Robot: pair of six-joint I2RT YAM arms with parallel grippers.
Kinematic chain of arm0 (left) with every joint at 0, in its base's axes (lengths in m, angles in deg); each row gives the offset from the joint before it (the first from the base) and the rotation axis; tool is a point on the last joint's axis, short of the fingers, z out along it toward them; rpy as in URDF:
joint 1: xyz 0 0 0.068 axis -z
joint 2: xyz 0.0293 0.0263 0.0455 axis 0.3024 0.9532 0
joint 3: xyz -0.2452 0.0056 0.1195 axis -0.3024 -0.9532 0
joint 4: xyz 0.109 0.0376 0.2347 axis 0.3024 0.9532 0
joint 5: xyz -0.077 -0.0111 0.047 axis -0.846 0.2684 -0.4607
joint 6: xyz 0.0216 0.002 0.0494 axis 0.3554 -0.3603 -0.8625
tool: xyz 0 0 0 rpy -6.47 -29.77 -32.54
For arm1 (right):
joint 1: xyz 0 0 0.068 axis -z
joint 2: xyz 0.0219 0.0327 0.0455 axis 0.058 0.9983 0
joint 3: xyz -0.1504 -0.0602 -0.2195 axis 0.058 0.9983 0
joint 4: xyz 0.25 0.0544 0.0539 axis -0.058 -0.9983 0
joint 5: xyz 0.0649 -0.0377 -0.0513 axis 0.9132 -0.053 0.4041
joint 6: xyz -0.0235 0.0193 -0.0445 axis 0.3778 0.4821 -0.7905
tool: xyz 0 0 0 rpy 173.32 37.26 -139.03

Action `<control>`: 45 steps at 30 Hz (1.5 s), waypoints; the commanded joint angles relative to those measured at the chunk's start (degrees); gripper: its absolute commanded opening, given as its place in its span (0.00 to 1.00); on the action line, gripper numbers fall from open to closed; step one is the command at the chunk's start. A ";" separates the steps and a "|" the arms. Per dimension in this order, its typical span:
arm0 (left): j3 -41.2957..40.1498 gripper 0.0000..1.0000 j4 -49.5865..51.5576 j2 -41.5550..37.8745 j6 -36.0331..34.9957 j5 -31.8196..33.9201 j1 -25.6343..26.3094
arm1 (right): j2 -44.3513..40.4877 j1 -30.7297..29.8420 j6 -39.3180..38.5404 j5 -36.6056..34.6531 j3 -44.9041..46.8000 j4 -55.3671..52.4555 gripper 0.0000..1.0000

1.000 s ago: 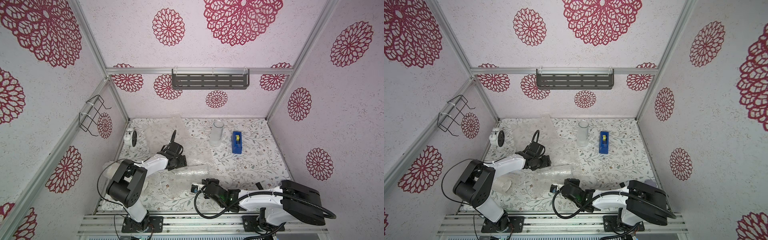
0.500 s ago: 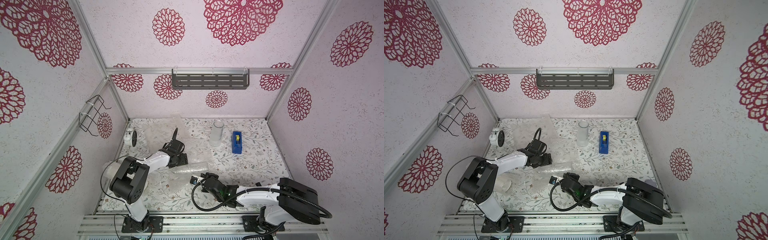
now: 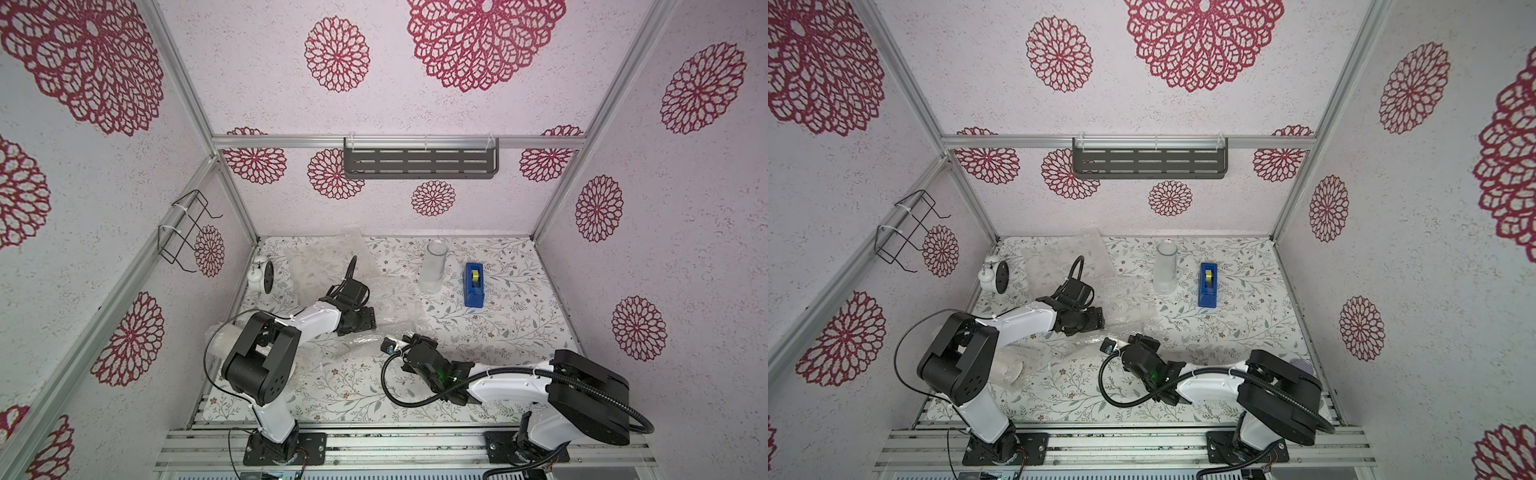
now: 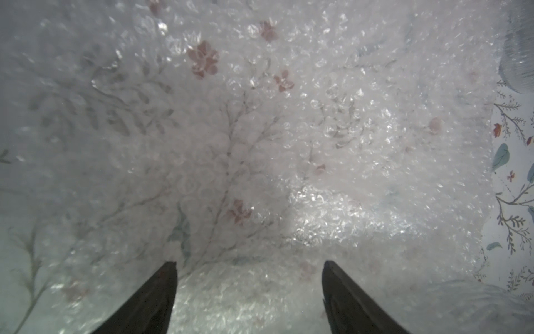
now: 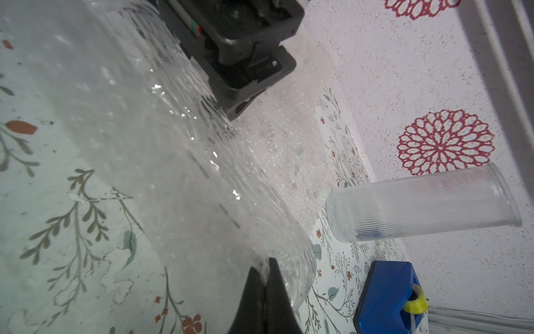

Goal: Wrap vases in bubble wrap
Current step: Wrap the vase in bubble wrap.

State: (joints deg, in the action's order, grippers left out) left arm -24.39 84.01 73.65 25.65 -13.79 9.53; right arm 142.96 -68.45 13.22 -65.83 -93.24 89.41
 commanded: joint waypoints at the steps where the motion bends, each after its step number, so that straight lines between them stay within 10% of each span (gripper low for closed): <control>1: 0.95 0.81 0.15 0.00 -1.16 0.72 0.37 | 0.80 0.94 1.70 -2.79 -1.87 2.68 0.02; 20: 0.78 0.81 0.35 -0.81 -1.31 1.01 0.38 | 2.25 5.12 4.55 1.70 -2.75 2.84 0.58; 45: 0.51 0.81 0.49 -1.51 -1.58 1.20 0.38 | -5.36 10.81 6.94 17.57 -0.49 2.87 0.78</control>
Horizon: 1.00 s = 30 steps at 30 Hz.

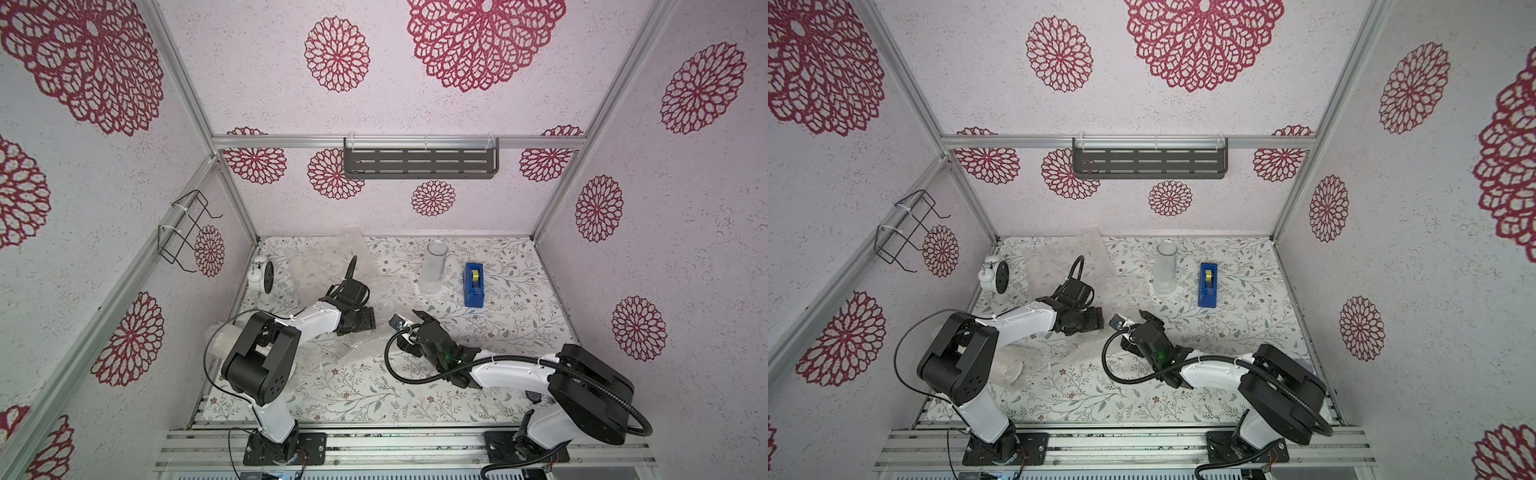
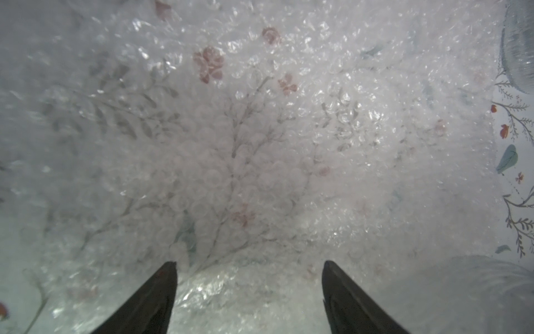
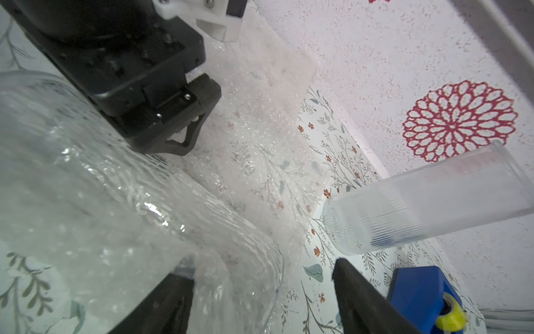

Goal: Wrap vases in bubble wrap
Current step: Wrap the vase in bubble wrap.

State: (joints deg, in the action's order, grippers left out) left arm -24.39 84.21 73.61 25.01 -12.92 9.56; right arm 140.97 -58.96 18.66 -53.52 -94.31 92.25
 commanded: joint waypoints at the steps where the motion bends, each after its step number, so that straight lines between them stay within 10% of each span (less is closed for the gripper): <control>1: 0.51 0.81 0.22 -1.37 -0.97 0.31 0.36 | -3.51 1.70 1.55 5.44 0.56 -0.28 0.78; 22: 1.38 0.81 2.43 -3.50 -1.66 1.18 0.28 | 2.28 4.30 3.52 3.51 -2.53 -2.09 0.81; 30: 1.66 0.85 11.67 -21.85 1.92 14.22 -0.81 | 2.68 4.67 4.21 3.45 -1.68 -1.85 0.82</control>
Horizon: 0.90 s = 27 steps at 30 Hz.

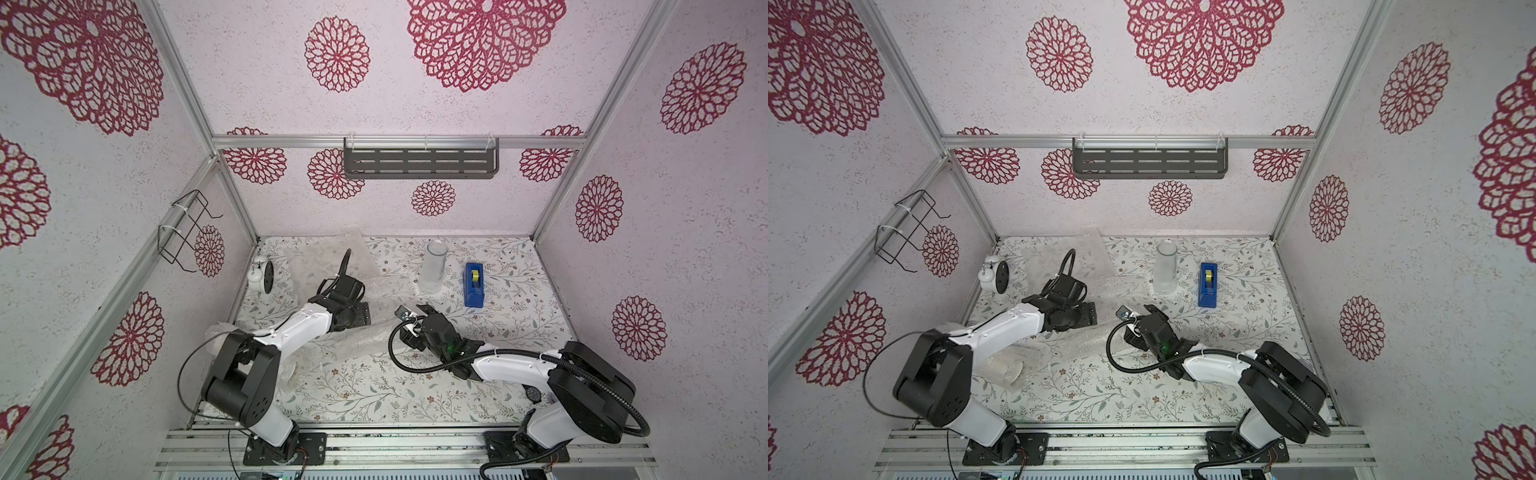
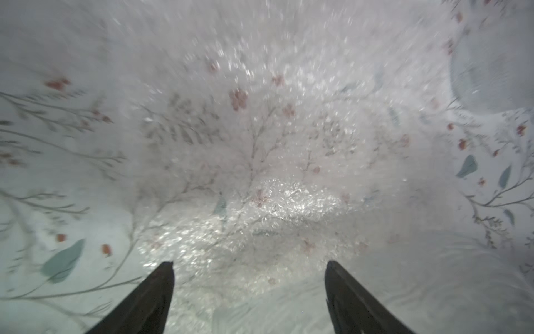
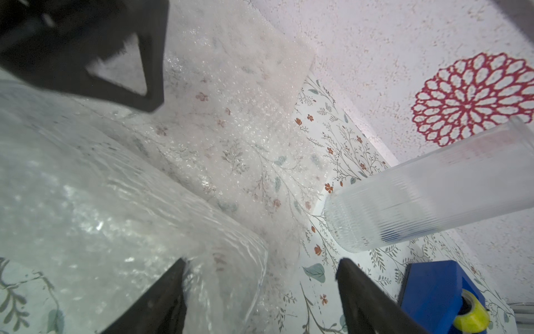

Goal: Wrap vases in bubble wrap
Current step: Wrap the vase in bubble wrap.

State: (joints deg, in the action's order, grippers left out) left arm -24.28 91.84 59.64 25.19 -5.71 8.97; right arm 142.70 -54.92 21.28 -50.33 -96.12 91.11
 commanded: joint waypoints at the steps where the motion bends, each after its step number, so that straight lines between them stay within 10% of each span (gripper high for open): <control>1: 0.88 0.84 4.71 -10.69 2.35 8.09 0.10 | 1.07 0.74 1.69 0.25 0.17 -0.54 0.82; 13: -5.24 0.68 15.55 -26.76 17.36 20.32 22.17 | 4.72 2.10 2.83 0.69 -1.51 0.76 0.82; 27: -5.31 0.78 9.23 -8.75 22.88 13.99 16.52 | 5.23 2.38 1.63 0.36 -1.95 1.42 0.82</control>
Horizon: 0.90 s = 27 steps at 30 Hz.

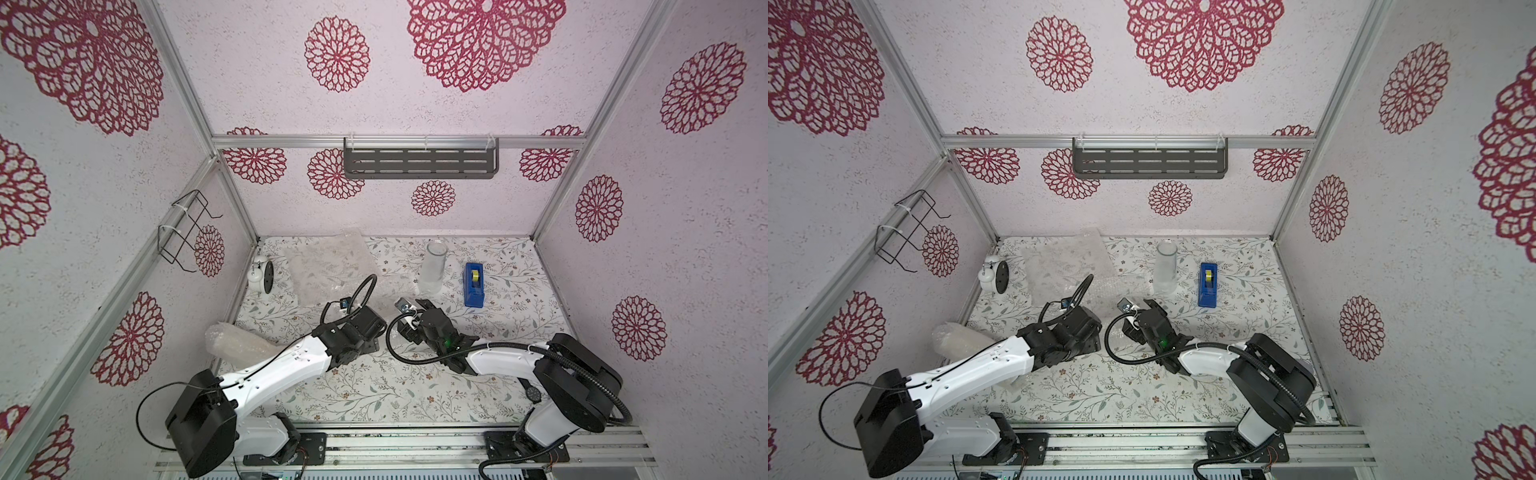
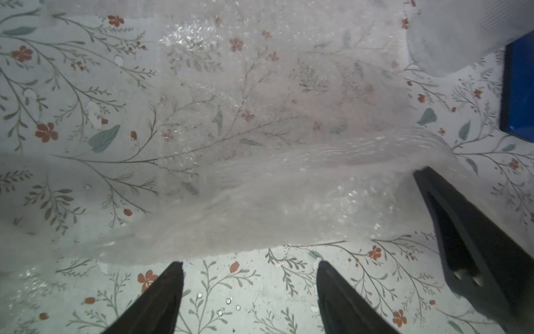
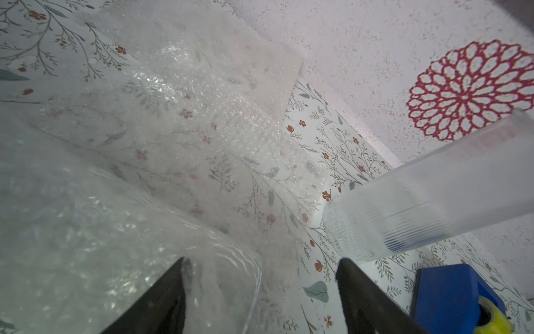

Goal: Wrap vases in bubble wrap
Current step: Wrap the vase in bubble wrap.

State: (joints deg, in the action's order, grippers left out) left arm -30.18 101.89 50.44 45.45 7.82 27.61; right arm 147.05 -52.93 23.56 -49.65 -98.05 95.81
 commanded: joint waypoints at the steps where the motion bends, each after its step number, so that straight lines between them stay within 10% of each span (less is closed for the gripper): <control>1: 0.10 0.79 -1.74 0.90 2.52 -0.03 -3.13 | 0.73 0.39 -0.77 -0.38 0.16 -3.14 0.82; 27: -4.80 0.78 -8.68 8.25 -0.27 -5.79 -8.72 | -12.30 2.13 -14.75 12.02 0.35 -6.60 0.91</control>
State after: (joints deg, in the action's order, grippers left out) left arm -32.68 90.09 57.93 45.87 4.68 18.80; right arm 137.87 -51.51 13.37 -43.60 -95.42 91.99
